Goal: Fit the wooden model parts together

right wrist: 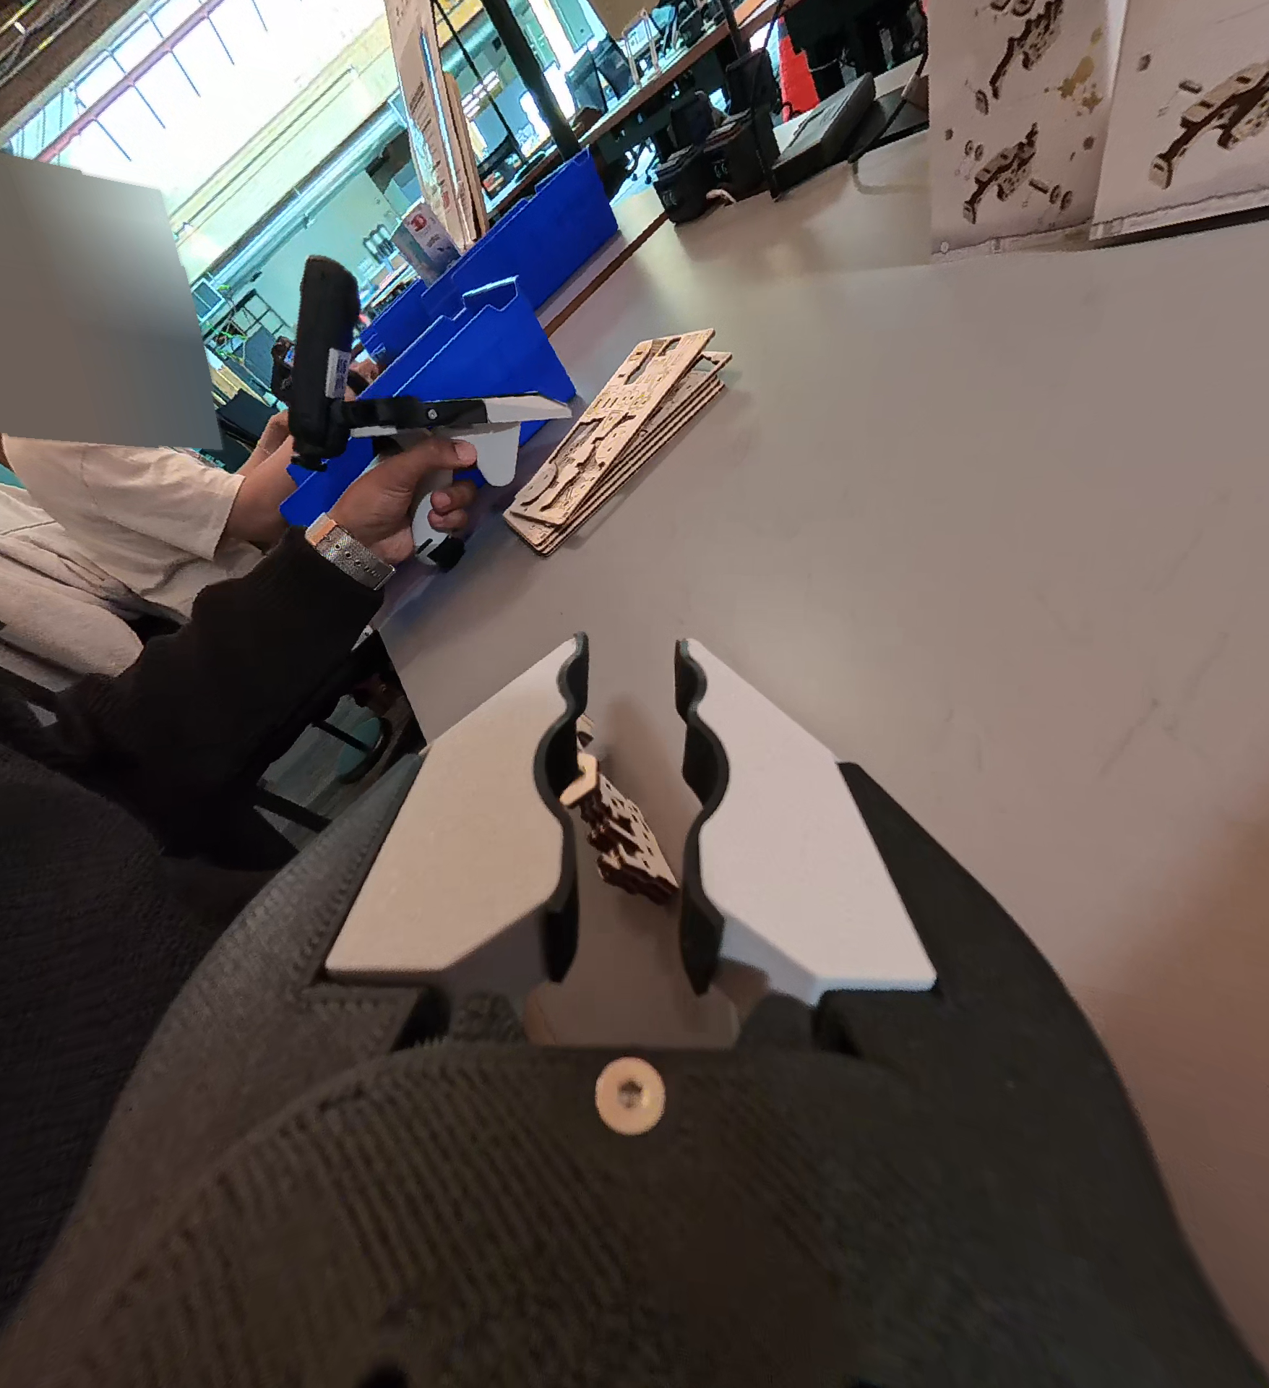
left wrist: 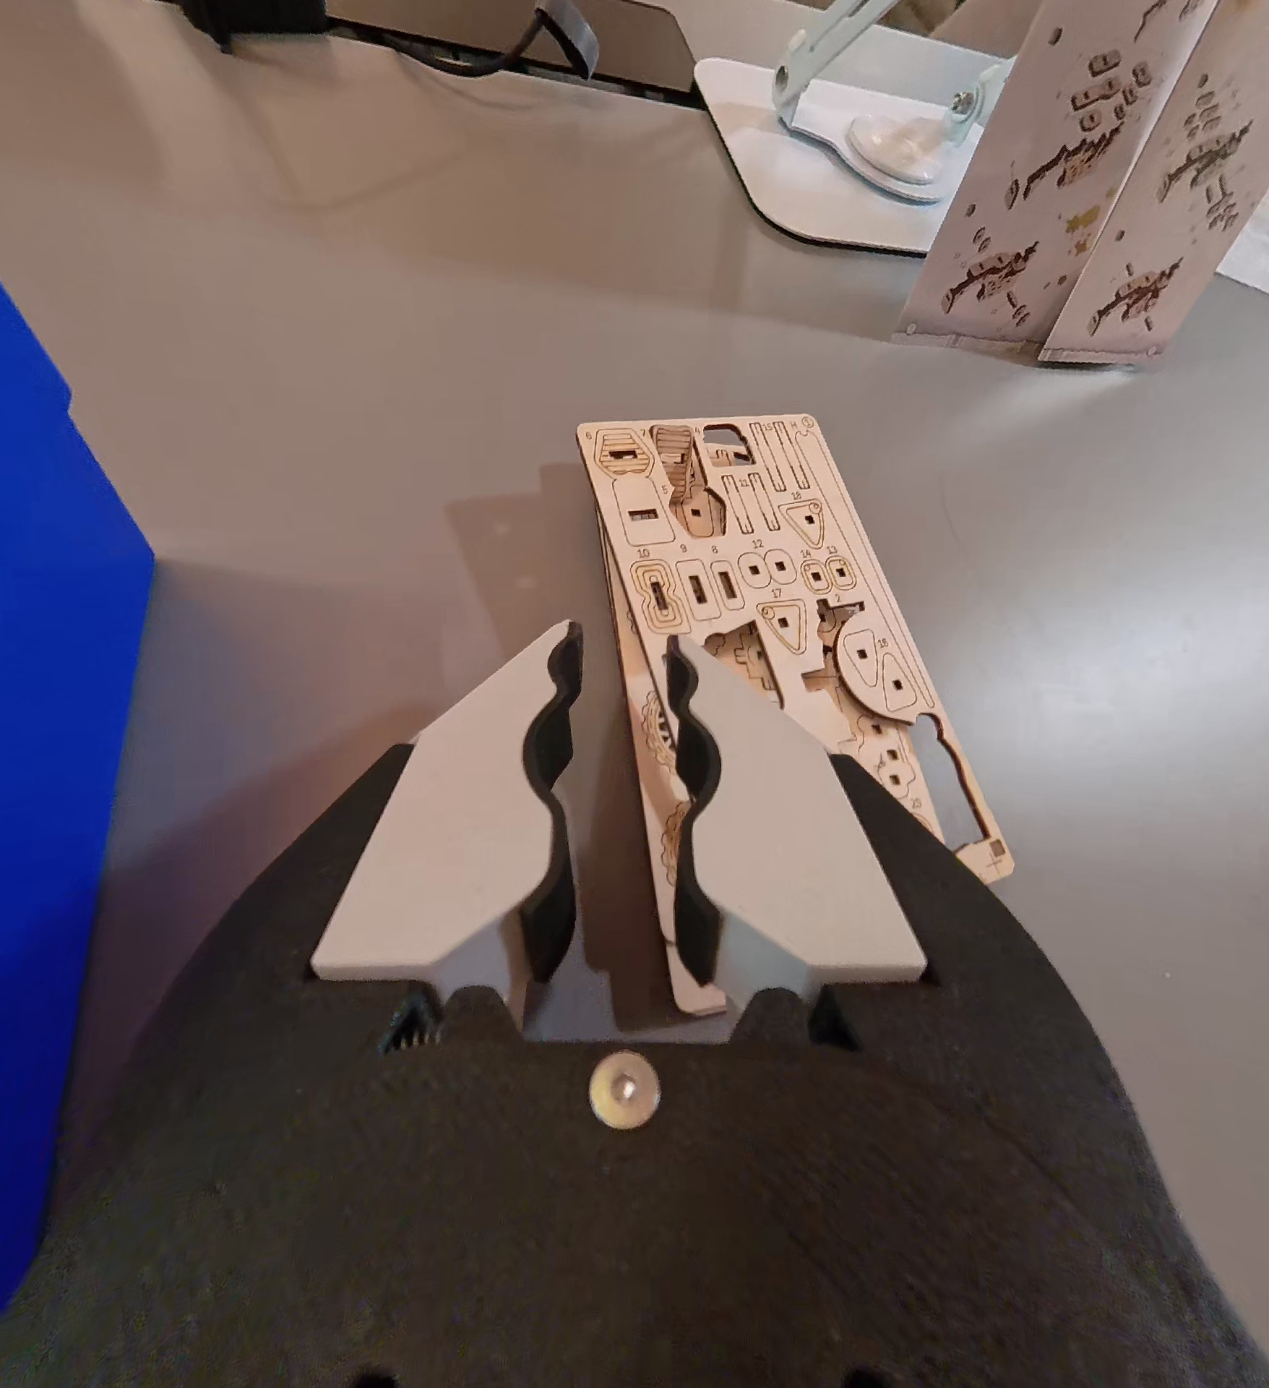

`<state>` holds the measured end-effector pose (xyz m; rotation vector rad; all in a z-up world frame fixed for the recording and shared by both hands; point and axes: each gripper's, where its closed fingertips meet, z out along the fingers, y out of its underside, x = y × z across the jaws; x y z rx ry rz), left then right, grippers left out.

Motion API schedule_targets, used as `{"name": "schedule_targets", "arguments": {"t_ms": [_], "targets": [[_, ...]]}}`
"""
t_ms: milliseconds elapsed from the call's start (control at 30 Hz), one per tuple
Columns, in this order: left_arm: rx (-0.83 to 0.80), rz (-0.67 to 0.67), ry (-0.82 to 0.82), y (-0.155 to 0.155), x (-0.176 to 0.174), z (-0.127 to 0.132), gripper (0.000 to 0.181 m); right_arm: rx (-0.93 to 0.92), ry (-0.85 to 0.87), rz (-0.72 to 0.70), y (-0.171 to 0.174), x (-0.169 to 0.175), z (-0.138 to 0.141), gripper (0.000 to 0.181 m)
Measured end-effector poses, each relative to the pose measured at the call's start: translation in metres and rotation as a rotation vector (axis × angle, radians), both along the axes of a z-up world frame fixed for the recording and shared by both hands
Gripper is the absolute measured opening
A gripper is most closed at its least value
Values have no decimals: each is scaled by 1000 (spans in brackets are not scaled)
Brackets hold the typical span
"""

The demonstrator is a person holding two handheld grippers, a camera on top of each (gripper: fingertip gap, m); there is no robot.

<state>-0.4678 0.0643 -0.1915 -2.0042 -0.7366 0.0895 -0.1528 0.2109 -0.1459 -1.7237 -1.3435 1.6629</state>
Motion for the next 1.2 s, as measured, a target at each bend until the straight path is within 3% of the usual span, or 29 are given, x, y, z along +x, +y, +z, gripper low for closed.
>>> {"name": "schedule_targets", "arguments": {"t_ms": [367, 1200], "targets": [[14, 22, -14, -18, 1, 0, 22, -11, 2, 47, -6, -12, 0, 22], [-18, -31, -43, 4, 5, -7, 22, -29, 1, 2, 0, -1, 0, 22]]}}
